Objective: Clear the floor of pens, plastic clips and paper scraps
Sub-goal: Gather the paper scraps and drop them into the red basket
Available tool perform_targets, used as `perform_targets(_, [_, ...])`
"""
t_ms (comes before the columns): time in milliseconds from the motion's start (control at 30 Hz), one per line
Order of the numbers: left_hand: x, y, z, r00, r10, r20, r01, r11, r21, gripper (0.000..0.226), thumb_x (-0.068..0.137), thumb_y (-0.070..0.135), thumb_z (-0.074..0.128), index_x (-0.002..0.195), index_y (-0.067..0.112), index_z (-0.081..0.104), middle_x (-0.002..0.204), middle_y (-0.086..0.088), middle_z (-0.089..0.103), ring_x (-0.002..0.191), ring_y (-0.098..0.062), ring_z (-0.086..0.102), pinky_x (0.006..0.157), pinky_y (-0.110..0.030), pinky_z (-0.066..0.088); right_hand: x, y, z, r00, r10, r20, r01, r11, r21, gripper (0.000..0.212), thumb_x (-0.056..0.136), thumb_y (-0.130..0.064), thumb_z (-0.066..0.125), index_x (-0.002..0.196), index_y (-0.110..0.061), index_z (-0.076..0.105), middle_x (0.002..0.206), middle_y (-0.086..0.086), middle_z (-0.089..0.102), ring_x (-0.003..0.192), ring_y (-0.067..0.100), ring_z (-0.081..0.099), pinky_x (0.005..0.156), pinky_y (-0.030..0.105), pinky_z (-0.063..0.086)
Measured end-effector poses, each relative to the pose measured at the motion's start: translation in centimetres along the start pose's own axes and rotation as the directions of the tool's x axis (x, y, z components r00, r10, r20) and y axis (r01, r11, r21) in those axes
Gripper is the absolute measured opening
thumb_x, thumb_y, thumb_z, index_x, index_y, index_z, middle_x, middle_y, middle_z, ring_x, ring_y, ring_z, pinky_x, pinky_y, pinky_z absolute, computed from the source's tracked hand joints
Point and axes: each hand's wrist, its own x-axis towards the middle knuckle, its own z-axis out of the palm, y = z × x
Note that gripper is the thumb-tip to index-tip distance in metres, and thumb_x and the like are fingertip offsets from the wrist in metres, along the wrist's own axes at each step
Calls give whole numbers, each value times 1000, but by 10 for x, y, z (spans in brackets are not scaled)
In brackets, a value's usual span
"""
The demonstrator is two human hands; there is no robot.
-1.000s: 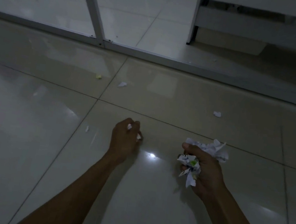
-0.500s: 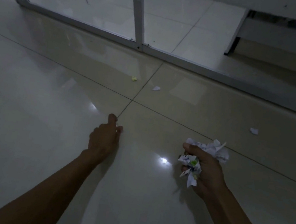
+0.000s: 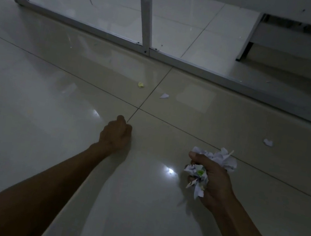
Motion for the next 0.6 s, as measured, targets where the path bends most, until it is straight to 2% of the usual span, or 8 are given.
perform_targets(100, [33,8,-10,995,25,-100,-34,995,-97,25,101,23,37,85,4,39,81,-14,46,77,-28,47,65,-33,29,5,-7,6,1000,-15,9,15,1000,-16,16,85,2,61,83,-13,65,81,-3,66,70,10,63,52,17,52])
perform_targets(167, [63,16,-16,990,39,-136,-46,998,-43,26,100,25,36,85,5,40,83,-15,48,81,-32,52,66,-33,31,12,-13,13,999,-31,16,32,998,-51,18,86,3,61,81,-13,64,67,-7,67,53,7,61,47,17,49])
perform_targets(233, [90,25,-22,987,26,-161,-19,999,47,30,101,30,33,93,4,47,93,-20,55,91,-36,57,71,-36,38,19,-21,19,998,-50,26,51,996,-68,19,86,4,60,80,-13,64,62,-8,66,45,7,56,43,17,46])
perform_targets(300, [117,32,-25,984,14,-177,12,989,146,41,102,36,31,108,2,52,109,-24,59,102,-40,57,82,-42,43,29,-29,25,997,-63,40,67,994,-87,20,86,3,60,78,-15,66,64,-8,65,43,8,55,40,18,45])
perform_targets(400, [145,35,-26,982,-13,-188,58,969,240,50,101,45,31,118,3,52,118,-26,57,109,-42,55,91,-44,43,39,-38,30,996,-60,64,68,990,-127,23,80,-3,66,67,-21,72,59,-6,62,44,10,56,36,23,38])
perform_targets(500, [169,35,-22,990,-17,-139,60,950,308,53,101,46,30,118,2,53,119,-24,57,109,-41,55,91,-44,43,48,-43,31,994,-44,95,54,993,-109,12,71,-8,68,74,-19,71,57,-7,62,44,10,56,34,22,39])
perform_targets(600, [179,39,-21,988,-31,-153,77,949,307,65,98,57,27,114,2,58,116,-24,59,106,-40,57,88,-42,43,54,-41,27,993,-41,114,54,992,-112,21,85,-3,61,74,-19,70,53,-6,61,45,9,59,33,24,40])
